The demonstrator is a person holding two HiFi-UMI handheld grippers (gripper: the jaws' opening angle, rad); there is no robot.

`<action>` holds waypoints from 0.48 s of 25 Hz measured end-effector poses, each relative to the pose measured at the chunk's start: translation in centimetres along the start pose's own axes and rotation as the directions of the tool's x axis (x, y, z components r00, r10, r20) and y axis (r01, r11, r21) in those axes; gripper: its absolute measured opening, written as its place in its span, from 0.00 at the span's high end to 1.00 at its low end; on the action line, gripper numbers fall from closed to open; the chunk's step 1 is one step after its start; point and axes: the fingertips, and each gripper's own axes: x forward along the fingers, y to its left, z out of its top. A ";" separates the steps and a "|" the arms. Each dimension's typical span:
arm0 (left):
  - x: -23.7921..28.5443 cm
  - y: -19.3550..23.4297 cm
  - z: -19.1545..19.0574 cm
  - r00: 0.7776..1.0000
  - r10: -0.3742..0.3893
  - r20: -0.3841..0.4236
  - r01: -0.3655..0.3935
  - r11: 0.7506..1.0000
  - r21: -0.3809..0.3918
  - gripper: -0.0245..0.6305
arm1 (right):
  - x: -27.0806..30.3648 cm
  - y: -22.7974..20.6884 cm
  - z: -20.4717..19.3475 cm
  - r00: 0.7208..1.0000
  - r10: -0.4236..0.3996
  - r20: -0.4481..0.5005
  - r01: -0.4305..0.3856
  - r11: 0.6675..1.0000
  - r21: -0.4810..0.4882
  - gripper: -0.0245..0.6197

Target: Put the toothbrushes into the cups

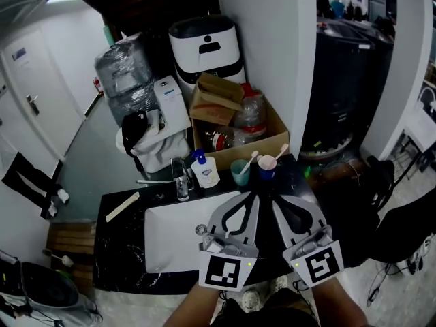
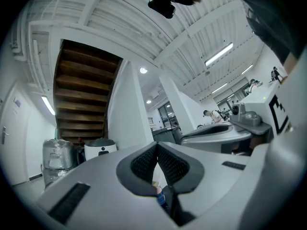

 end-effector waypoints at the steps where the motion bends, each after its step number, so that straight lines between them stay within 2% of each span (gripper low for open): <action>1: -0.3 0.2 0.2 1.000 0.004 0.002 -0.004 1.000 0.005 0.95 | 0.1 0.4 0.1 1.000 0.008 0.000 -0.008 1.000 -0.002 0.91; 12: -2.7 1.5 1.6 1.000 0.031 -0.002 -0.031 0.999 0.043 0.95 | 0.9 3.6 1.6 0.997 0.067 0.023 -0.066 0.997 -0.034 0.91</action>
